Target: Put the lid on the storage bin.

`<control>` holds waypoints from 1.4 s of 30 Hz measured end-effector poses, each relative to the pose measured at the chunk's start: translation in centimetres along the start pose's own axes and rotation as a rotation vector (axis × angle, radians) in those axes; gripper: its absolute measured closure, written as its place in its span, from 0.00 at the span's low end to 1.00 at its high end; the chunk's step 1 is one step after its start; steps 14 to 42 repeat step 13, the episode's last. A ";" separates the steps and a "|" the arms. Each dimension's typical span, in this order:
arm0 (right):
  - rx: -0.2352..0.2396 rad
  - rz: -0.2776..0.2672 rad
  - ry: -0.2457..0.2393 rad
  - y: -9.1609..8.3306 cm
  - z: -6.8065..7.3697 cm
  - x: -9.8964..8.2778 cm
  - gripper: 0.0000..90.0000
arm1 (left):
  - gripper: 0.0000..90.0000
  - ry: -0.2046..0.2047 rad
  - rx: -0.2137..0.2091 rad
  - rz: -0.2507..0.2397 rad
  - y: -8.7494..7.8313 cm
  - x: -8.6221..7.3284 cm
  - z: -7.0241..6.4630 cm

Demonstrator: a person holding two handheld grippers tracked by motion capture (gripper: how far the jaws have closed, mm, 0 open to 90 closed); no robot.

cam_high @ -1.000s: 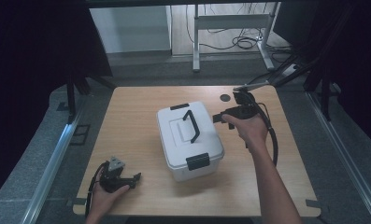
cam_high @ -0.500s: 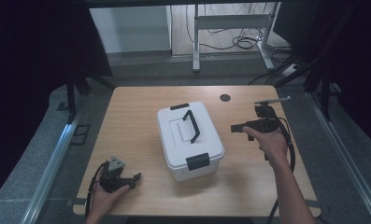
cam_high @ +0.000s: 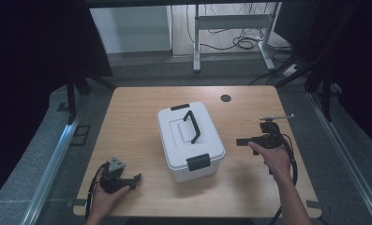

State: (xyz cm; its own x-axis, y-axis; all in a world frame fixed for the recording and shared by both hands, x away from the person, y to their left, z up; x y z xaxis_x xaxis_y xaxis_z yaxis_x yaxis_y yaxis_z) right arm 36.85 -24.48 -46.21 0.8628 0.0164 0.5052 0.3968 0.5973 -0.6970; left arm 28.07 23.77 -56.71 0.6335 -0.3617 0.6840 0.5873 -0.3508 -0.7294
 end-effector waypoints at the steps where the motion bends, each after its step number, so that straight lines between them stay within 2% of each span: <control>1: 0.003 -0.002 0.000 0.1 -0.1 -0.2 0.56 | 0.14 0.000 0.000 0.000 0.0 0.0 0.0; 12: 0.023 -0.024 -0.007 0.7 -1.4 -1.5 0.56 | 0.14 -0.004 0.004 0.001 0.0 0.0 0.0; 42: 0.023 -0.024 -0.007 0.7 -1.4 -1.5 0.56 | 0.14 -0.004 0.004 0.001 0.0 0.0 0.0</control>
Point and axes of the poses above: each handheld gripper's, and its own axes: y roughly forward along the jaws, x roughly out of its top, z roughly to its left, the point moved 3 cm from there along y, roughly forward along the jaws, and after that the axes turned 2 degrees about y, right-handed, at the moved point
